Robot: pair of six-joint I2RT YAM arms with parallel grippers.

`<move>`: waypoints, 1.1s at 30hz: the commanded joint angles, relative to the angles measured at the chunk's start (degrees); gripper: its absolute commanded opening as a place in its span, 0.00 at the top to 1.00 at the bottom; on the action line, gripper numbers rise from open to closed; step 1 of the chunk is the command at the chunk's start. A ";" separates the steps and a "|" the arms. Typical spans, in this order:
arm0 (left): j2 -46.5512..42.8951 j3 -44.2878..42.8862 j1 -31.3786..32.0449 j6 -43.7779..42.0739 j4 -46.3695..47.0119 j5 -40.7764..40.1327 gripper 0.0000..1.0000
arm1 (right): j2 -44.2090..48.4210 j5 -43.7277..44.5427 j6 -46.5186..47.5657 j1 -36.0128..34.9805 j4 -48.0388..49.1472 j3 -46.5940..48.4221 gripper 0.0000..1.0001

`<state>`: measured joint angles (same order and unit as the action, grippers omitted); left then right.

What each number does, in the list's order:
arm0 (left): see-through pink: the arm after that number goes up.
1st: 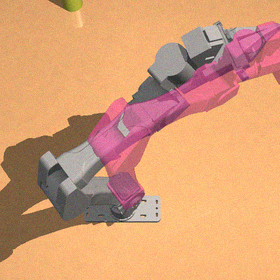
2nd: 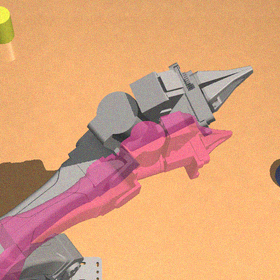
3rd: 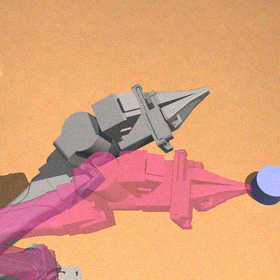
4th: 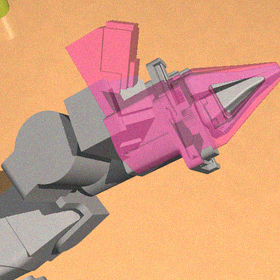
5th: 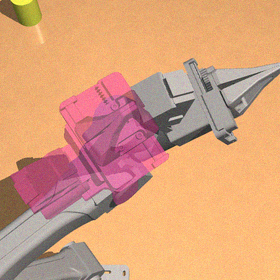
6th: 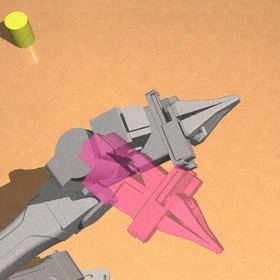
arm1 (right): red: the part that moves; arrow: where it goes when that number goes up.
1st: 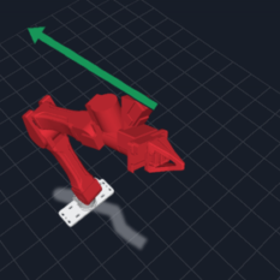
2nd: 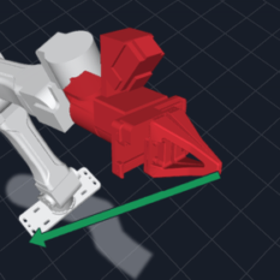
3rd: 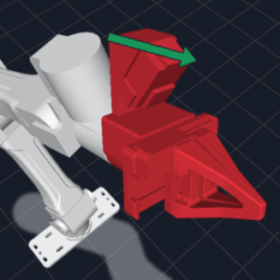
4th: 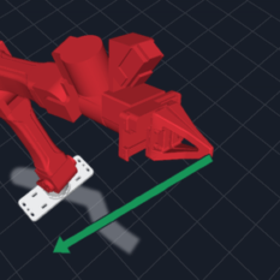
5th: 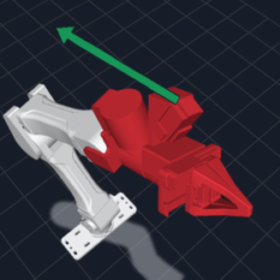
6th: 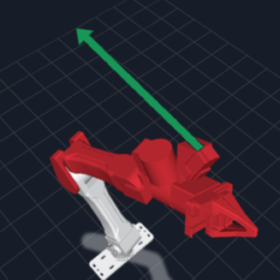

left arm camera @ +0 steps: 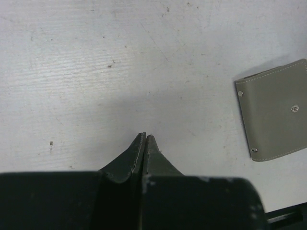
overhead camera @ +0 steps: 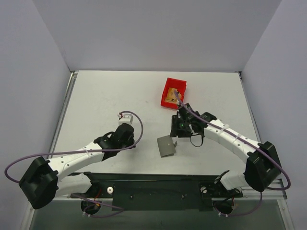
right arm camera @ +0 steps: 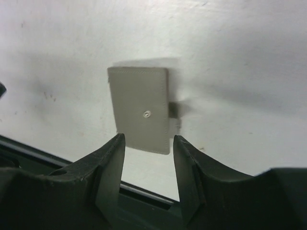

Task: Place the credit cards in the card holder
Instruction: Close the card holder at the center of the board.

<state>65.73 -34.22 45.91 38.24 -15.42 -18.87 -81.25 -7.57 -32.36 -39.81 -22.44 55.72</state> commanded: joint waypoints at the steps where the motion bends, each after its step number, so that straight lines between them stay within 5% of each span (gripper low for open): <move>1: 1.58 -4.18 -0.12 -5.18 6.01 6.98 0.97 | 4.61 1.41 -0.87 5.62 0.39 -2.46 0.61; 10: 12.29 -9.98 3.48 -7.83 19.98 15.00 0.97 | 6.63 -0.42 -0.42 15.72 1.34 -8.25 0.70; 19: 25.13 -15.18 7.43 -8.01 26.66 21.33 1.00 | 5.84 -10.07 -0.34 18.36 8.53 -13.09 0.73; 33: 28.92 -14.39 8.85 -7.13 27.11 22.92 1.00 | 2.42 -11.76 -0.86 19.60 10.92 -14.77 0.80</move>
<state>94.54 -47.75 54.35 31.05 8.03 2.57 -77.89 -18.39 -33.10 -20.62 -11.97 41.41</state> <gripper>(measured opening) 0.032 0.205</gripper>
